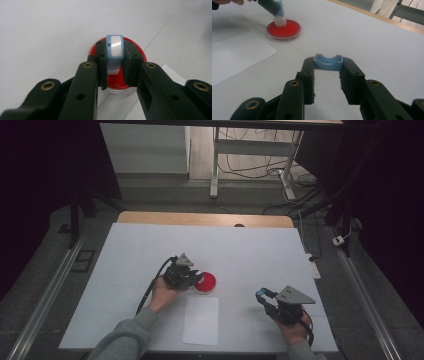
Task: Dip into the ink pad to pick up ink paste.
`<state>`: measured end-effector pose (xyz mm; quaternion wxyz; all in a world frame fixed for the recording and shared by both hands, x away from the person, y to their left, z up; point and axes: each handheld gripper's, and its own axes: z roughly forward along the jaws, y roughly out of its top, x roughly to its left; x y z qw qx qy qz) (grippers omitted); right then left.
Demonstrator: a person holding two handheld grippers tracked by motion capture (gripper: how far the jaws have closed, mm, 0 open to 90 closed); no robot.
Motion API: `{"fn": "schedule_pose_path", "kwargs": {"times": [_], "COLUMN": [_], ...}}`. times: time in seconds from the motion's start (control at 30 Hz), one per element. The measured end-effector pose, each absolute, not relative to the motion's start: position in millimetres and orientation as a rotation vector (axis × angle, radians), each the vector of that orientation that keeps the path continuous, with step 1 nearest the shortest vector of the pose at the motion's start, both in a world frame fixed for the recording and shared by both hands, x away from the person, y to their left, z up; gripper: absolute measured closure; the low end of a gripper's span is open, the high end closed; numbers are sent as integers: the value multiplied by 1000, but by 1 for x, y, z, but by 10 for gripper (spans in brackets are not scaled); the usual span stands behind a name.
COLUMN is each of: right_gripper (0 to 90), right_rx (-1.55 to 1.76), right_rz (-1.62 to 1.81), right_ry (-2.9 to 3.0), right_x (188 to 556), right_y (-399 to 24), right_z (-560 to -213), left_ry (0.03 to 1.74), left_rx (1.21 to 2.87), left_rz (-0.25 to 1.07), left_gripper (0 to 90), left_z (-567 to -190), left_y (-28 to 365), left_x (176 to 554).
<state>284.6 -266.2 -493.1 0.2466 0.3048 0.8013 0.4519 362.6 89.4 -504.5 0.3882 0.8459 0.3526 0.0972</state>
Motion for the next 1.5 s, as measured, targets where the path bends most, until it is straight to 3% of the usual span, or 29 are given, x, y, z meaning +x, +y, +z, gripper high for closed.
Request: {"fn": "schedule_pose_path", "kwargs": {"times": [1.5], "right_gripper": [651], "right_rx": [837], "right_rz": [1229], "right_ry": [2178], "right_x": [285], "right_y": [-268], "right_z": [-492], "left_ry": [888], "left_rx": [2078], "left_rz": [252], "left_gripper": [760], "left_z": [-495], "left_y": [97], "left_x": [359]}}
